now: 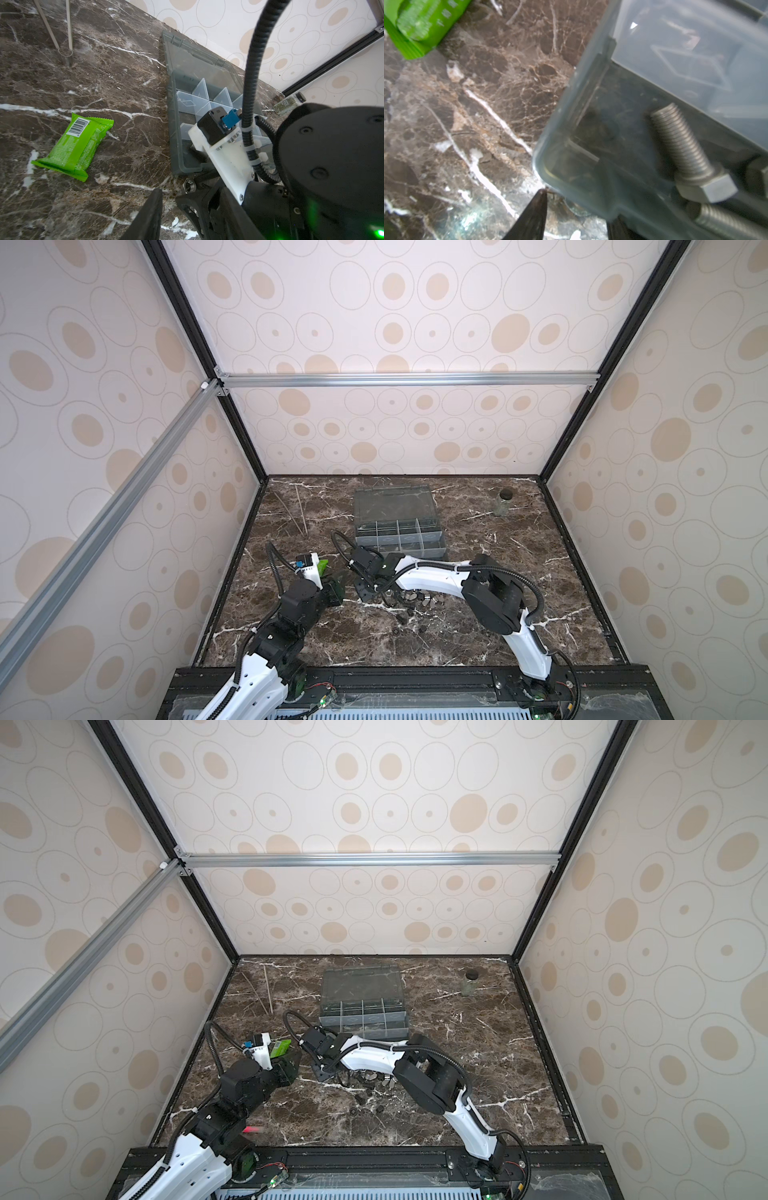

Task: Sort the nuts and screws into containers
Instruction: 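Close the right gripper on a steel hex nut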

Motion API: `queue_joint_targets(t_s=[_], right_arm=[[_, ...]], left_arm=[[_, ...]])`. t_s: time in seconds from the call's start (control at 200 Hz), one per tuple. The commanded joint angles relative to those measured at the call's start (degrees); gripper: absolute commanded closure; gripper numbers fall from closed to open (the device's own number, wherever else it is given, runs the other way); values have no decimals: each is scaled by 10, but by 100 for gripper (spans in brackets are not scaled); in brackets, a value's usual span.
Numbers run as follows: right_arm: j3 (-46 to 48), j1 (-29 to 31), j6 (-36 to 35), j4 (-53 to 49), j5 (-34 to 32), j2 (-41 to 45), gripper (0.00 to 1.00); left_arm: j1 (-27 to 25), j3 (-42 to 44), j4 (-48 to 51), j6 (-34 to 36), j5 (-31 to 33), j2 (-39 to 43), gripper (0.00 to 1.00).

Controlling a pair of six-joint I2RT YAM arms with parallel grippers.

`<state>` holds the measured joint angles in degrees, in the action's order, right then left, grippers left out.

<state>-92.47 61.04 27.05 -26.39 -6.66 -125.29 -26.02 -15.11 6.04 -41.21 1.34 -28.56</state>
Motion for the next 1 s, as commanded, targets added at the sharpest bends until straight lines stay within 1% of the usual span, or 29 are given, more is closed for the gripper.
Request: queue_joint_targets(t_s=[0.0, 0.2, 0.305, 0.605, 0.79, 0.885, 0.995], right_arm=[[-14, 1, 7, -5, -29, -21, 58], [-11, 5, 10, -2, -32, -25, 72], [-4, 8, 10, 3, -29, -22, 76], [40, 15, 7, 29, -12, 9, 80], [109, 18, 17, 55, 1, 68, 80], [136, 19, 19, 60, -6, 100, 80], [147, 18, 8, 59, -15, 136, 80]], left_arm=[[4, 3, 2, -16, 1, 8, 54], [4, 3, 14, -17, 5, 18, 54], [4, 6, 17, -20, 7, 24, 54], [5, 9, 19, -27, 6, 27, 54], [5, 9, 15, -30, 9, 24, 54], [4, 9, 13, -30, 8, 20, 54], [5, 9, 9, -30, 8, 18, 54]])
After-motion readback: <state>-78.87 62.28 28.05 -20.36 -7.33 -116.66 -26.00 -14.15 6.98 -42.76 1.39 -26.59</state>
